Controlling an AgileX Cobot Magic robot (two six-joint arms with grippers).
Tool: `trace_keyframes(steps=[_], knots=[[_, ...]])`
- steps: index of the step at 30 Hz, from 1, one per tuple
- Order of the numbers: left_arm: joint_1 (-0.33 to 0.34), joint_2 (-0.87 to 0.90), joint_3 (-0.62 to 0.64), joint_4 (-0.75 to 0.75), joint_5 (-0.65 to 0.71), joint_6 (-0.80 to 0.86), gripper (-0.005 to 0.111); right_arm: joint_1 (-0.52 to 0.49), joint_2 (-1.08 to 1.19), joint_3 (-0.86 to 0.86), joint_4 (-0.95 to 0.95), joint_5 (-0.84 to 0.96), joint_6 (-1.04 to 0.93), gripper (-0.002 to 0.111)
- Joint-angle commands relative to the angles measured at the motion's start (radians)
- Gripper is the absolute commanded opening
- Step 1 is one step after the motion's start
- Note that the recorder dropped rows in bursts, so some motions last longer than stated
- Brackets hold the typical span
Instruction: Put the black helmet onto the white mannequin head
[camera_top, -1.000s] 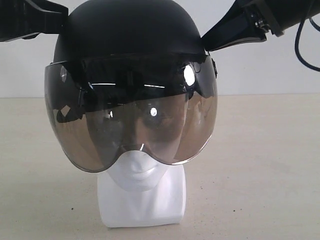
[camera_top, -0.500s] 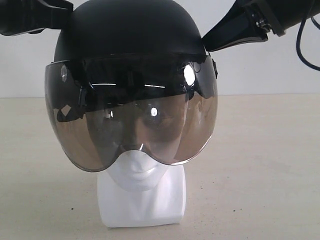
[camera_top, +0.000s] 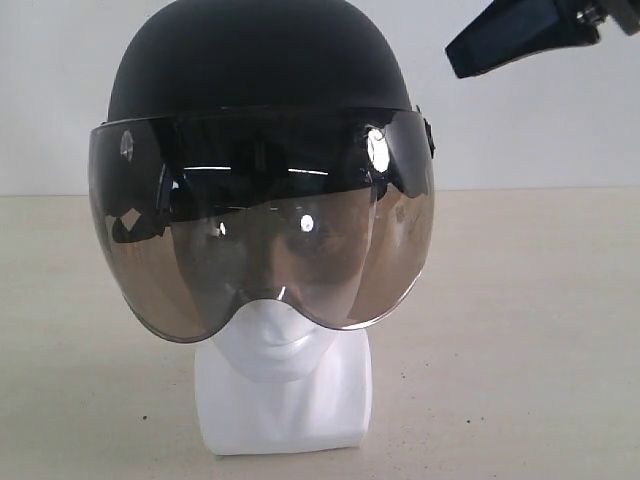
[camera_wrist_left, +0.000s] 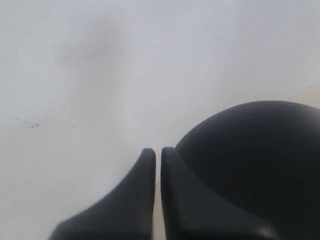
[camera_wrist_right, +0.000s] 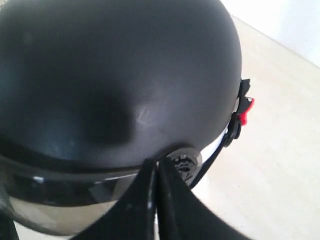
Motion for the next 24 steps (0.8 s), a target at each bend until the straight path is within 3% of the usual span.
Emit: trace_keyframes(steps=[1,4,5,9,11,17,24], knots=[[0.018,-0.114,0.024,0.374,0.158,-0.378,0.005,0.000,-0.129,0.096,-0.018,-0.017,-0.010,0.000],[0.018,-0.212,0.110,0.492,0.201,-0.522,0.005,0.000,-0.255,0.257,-0.020,-0.136,-0.039,0.000],[0.018,-0.289,0.191,0.509,0.211,-0.542,0.005,0.000,-0.342,0.401,-0.020,-0.238,-0.061,0.000],[0.018,-0.502,0.410,0.509,0.228,-0.635,0.005,0.000,-0.618,0.804,0.009,-0.611,-0.063,0.000],[0.018,-0.591,0.458,0.481,0.225,-0.750,0.005,0.000,-0.739,0.932,0.034,-0.723,-0.033,0.000],[0.018,-0.766,0.468,0.478,0.261,-0.807,0.005,0.000,-0.890,0.993,0.034,-0.698,-0.025,0.000],[0.018,-0.815,0.468,0.478,0.261,-0.807,0.005,0.000,-0.897,0.993,0.034,-0.698,-0.025,0.000]])
